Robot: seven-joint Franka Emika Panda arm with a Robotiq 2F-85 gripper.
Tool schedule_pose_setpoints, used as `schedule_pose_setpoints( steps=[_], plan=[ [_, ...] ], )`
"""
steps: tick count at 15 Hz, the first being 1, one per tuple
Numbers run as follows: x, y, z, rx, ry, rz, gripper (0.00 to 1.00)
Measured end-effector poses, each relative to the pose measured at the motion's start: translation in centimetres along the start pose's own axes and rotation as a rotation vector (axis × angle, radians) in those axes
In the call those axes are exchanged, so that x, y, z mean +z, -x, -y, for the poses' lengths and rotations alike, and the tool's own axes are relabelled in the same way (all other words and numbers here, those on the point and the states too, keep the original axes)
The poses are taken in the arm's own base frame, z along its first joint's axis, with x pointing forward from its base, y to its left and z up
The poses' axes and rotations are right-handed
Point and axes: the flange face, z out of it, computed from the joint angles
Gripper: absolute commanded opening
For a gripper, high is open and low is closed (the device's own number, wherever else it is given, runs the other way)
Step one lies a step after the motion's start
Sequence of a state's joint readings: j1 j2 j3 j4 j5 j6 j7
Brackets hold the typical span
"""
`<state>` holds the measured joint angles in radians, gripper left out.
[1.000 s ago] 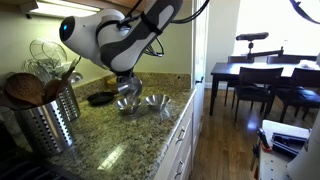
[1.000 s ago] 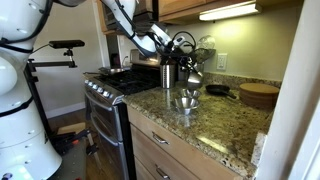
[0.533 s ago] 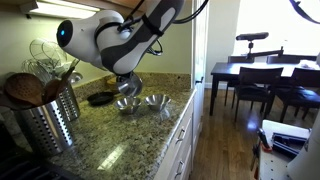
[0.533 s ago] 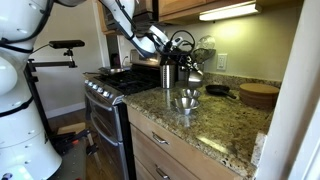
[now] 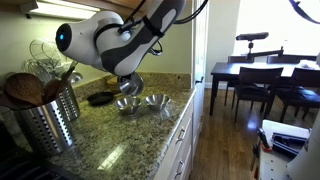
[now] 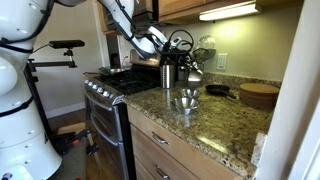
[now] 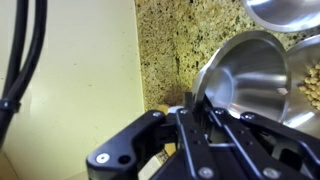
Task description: Put the objects from the bowl on the left into the bowl near the center
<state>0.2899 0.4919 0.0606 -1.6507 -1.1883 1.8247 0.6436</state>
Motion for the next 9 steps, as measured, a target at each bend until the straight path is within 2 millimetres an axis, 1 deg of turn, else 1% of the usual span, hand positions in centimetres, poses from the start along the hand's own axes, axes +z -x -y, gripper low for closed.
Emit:
schedule_pose_setpoints(
  steps=[9],
  plan=[
    [-1.3,0.1,0.9,-0.025,0.031,-0.029,0.08]
  ],
)
